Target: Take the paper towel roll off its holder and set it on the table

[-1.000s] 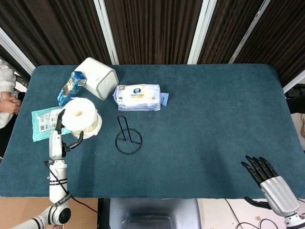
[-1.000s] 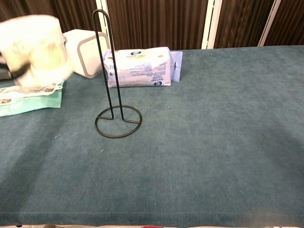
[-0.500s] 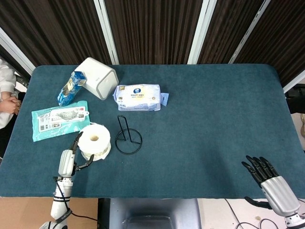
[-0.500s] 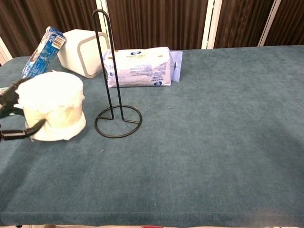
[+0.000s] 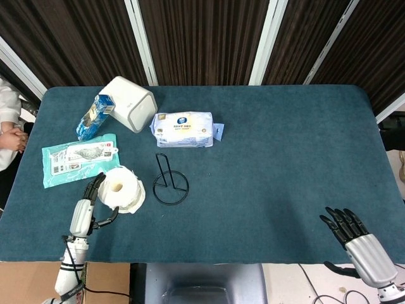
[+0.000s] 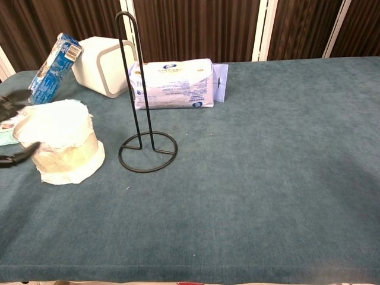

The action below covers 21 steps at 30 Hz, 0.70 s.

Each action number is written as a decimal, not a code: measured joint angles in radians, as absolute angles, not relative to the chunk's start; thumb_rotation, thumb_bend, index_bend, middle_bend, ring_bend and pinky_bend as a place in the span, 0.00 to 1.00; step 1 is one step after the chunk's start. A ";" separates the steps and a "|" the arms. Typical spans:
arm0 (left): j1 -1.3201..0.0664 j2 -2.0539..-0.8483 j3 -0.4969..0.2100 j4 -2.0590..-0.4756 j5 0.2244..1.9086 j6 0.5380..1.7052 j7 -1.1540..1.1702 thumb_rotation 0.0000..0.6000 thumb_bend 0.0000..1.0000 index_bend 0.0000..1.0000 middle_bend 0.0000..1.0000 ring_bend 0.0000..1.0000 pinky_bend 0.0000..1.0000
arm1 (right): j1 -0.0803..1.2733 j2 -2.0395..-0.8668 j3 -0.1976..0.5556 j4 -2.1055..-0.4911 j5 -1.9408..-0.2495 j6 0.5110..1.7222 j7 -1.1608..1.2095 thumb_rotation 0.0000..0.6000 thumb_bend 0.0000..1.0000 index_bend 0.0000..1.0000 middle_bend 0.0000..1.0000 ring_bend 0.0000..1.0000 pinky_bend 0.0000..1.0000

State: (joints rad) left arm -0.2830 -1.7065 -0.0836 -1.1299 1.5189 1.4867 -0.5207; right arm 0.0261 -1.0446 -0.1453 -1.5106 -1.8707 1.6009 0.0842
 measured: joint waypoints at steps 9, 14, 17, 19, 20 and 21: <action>-0.232 -1.466 -0.033 -1.340 1.677 1.663 -0.449 1.00 0.38 0.00 0.00 0.00 0.00 | 0.027 -1.051 -0.147 -1.515 -1.874 1.590 0.056 1.00 0.00 0.00 0.00 0.00 0.00; -0.210 -1.393 0.032 -1.377 1.759 1.651 -0.217 1.00 0.39 0.00 0.00 0.00 0.00 | 0.028 -1.058 -0.151 -1.520 -1.885 1.583 0.033 1.00 0.00 0.00 0.00 0.00 0.00; -0.190 -1.392 0.068 -1.356 1.792 1.635 -0.051 1.00 0.39 0.00 0.00 0.00 0.00 | 0.029 -1.060 -0.152 -1.522 -1.890 1.581 0.028 1.00 0.00 0.00 0.00 0.00 0.00; -0.176 -1.400 0.084 -1.329 1.801 1.627 0.033 1.00 0.39 0.00 0.00 0.00 0.00 | 0.030 -1.061 -0.153 -1.523 -1.891 1.579 0.026 1.00 0.00 0.00 0.00 0.00 0.00; -0.172 -1.405 0.089 -1.315 1.803 1.622 0.054 1.00 0.40 0.00 0.00 0.00 0.00 | 0.031 -1.062 -0.153 -1.523 -1.891 1.578 0.025 1.00 0.00 0.00 0.00 0.00 0.00; -0.169 -1.410 0.094 -1.297 1.805 1.615 0.066 1.00 0.40 0.00 0.00 0.00 0.00 | 0.032 -1.062 -0.153 -1.523 -1.890 1.575 0.023 1.00 0.00 0.00 0.00 0.00 0.00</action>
State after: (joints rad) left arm -0.1686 -1.4104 0.0944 -1.2971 1.8045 1.6148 0.0664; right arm 0.0315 -1.0623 -0.1529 -1.5232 -1.8902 1.5751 0.0230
